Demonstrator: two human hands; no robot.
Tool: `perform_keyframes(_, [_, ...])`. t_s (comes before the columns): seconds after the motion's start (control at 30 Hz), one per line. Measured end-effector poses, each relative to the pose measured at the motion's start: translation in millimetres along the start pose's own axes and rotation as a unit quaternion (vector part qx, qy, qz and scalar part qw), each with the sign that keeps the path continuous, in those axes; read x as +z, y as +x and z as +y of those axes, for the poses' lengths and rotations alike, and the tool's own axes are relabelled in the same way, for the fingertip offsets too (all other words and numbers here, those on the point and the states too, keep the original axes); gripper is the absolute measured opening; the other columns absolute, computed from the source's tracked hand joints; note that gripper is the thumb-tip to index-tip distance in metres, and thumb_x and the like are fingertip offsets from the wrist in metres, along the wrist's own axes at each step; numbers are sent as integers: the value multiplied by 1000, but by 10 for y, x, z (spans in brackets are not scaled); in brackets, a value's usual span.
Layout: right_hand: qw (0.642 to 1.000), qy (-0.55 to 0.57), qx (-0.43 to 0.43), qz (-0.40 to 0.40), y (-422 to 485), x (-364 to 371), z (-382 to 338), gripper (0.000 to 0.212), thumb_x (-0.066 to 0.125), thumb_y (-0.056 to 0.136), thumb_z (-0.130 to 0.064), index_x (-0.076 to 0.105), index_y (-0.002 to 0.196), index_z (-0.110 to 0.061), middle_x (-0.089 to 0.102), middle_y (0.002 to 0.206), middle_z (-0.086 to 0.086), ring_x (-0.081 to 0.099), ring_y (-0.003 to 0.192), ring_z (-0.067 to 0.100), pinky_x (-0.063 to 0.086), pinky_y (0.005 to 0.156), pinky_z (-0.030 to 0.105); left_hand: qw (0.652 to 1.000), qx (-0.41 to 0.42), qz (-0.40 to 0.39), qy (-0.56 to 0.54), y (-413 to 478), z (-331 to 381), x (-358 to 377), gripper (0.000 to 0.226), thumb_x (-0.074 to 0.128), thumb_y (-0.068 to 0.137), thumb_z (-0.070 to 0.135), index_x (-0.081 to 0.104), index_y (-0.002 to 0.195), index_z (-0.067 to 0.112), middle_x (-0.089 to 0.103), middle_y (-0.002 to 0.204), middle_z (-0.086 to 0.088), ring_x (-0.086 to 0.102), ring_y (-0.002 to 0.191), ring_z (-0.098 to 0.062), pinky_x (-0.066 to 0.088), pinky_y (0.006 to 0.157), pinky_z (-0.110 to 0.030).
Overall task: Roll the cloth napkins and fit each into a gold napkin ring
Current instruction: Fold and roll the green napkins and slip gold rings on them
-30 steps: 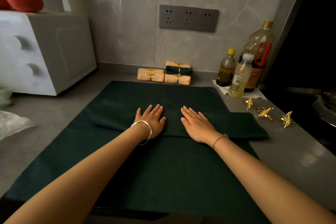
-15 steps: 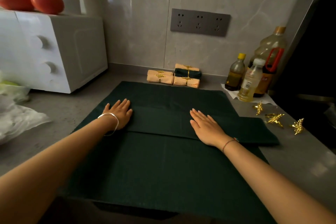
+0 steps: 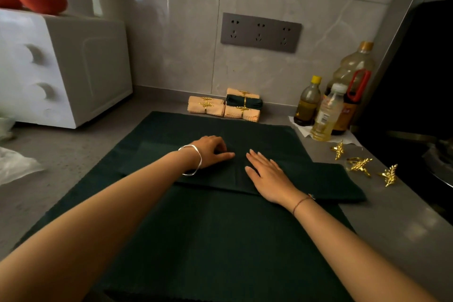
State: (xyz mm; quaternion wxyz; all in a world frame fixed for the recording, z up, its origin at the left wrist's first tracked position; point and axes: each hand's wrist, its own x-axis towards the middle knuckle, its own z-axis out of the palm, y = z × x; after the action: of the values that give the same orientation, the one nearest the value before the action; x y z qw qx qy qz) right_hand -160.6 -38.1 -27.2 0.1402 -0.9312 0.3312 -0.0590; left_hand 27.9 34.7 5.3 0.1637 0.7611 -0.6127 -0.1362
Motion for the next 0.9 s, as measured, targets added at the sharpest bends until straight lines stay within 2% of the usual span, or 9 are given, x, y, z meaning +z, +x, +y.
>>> perform_keyframes(0.1, [996, 44, -35, 68, -102, -53, -63, 46, 35, 99, -42, 38, 142, -25, 32, 150, -9, 23, 140, 8, 17, 114, 28, 999, -7, -7, 53, 117, 66, 26, 42, 54, 88, 48, 52, 116, 18, 53, 118, -4, 51, 105, -18, 45, 91, -33])
perform_keyframes(0.17, [992, 43, -78, 93, -209, -99, -161, 36, 41, 97, -42, 54, 128, -27, 51, 131, -12, 44, 123, 5, 36, 104, 26, 997, -17, -26, 70, 169, 72, 13, 41, 56, 87, 47, 50, 116, 18, 52, 118, -4, 51, 104, -19, 44, 88, -32])
perform_keyframes(0.2, [991, 28, -100, 90, -275, -116, -218, 33, 43, 96, -43, 58, 122, -28, 55, 123, -13, 48, 115, 3, 41, 98, 25, 996, -25, -38, 72, 187, 71, 1, 42, 57, 87, 47, 49, 117, 18, 52, 118, -5, 50, 102, -19, 44, 87, -32])
perform_keyframes(0.33, [979, -60, -180, 76, -410, -102, -384, 36, 50, 91, -47, 57, 122, -31, 57, 121, -16, 49, 113, 2, 41, 92, 21, 995, -52, -75, 44, 236, 54, -23, 47, 58, 87, 46, 47, 122, 17, 50, 116, -5, 51, 99, -19, 44, 84, -31])
perform_keyframes(0.47, [967, -92, -214, 99, -371, -45, -428, 33, 49, 94, -37, 61, 122, -23, 62, 121, -7, 56, 112, 11, 46, 93, 31, 995, -29, -92, 11, 226, 22, -35, 39, 54, 91, 43, 55, 117, 14, 55, 113, -7, 54, 101, -22, 45, 89, -35])
perform_keyframes(0.57, [954, -116, -258, 104, -349, 3, -410, 29, 49, 92, -28, 69, 111, -16, 69, 112, 0, 65, 101, 19, 55, 80, 38, 997, -15, -76, -4, 174, -43, -92, 27, 51, 94, 35, 58, 110, 14, 57, 109, -7, 55, 99, -22, 45, 91, -36])
perform_keyframes(0.63, [949, -115, -273, 104, -363, -2, -386, 32, 46, 90, -30, 72, 104, -18, 71, 106, -2, 68, 94, 16, 58, 72, 36, 997, -10, -70, -19, 119, -109, -139, 19, 53, 93, 30, 60, 102, 15, 58, 103, -5, 56, 98, -21, 45, 90, -34])
perform_keyframes(0.77, [951, -84, -287, 82, -451, -101, -275, 39, 38, 90, -37, 71, 105, -22, 71, 106, -9, 66, 96, 8, 55, 79, 25, 996, -19, -70, -44, -80, -212, -242, 11, 60, 89, 28, 63, 89, 17, 58, 87, 4, 55, 88, -15, 43, 78, -25])
perform_keyframes(0.9, [952, -85, -281, 87, -601, -207, 17, 36, 42, 90, -36, 70, 108, -23, 70, 107, -10, 63, 100, 3, 50, 87, 19, 989, -49, -105, -91, -357, -154, -194, 14, 67, 84, 31, 62, 81, 18, 59, 75, 1, 55, 65, -11, 47, 54, -18])
